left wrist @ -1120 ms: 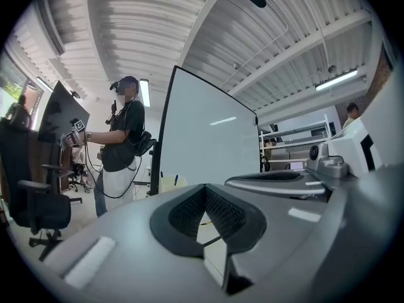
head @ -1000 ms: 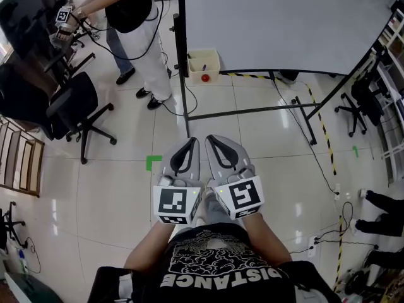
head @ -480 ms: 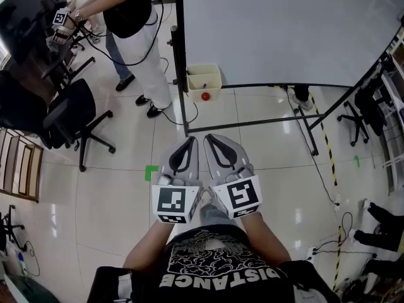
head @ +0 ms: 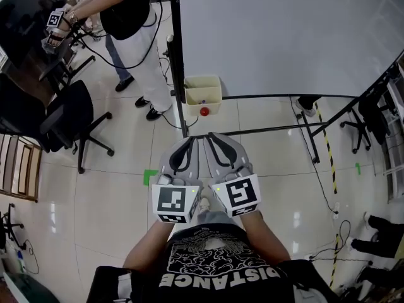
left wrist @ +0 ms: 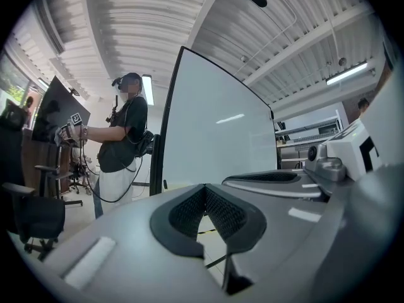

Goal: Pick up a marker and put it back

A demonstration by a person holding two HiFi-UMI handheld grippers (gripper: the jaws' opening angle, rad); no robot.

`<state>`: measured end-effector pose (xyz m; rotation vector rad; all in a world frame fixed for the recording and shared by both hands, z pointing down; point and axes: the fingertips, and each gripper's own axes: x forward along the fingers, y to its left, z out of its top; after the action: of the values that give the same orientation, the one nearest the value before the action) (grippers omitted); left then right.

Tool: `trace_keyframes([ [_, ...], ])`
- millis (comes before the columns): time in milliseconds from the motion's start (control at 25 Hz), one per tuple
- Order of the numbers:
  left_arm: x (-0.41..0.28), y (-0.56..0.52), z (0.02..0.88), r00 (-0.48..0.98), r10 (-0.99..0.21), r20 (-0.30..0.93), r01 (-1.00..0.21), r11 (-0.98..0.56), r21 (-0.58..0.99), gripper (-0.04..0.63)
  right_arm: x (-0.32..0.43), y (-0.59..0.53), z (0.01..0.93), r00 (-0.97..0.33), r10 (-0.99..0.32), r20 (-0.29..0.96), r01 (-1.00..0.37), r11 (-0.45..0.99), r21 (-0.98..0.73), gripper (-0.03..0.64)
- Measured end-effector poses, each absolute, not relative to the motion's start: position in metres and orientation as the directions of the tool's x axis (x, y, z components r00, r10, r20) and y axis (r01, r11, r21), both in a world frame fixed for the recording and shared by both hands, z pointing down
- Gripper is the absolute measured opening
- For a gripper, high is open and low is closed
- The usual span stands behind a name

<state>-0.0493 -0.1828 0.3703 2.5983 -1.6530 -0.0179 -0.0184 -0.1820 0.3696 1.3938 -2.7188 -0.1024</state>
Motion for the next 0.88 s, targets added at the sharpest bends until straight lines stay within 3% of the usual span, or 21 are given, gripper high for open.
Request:
trace_keyframes([
  [880,-0.049,-0.264,0.386,0.377,-0.926,0.038,-0.925,-0.374,0.059,0.006,-0.019,-0.279,0.400,-0.606,-0.792,0.068,-0.787,0.610,0.088,0.051],
])
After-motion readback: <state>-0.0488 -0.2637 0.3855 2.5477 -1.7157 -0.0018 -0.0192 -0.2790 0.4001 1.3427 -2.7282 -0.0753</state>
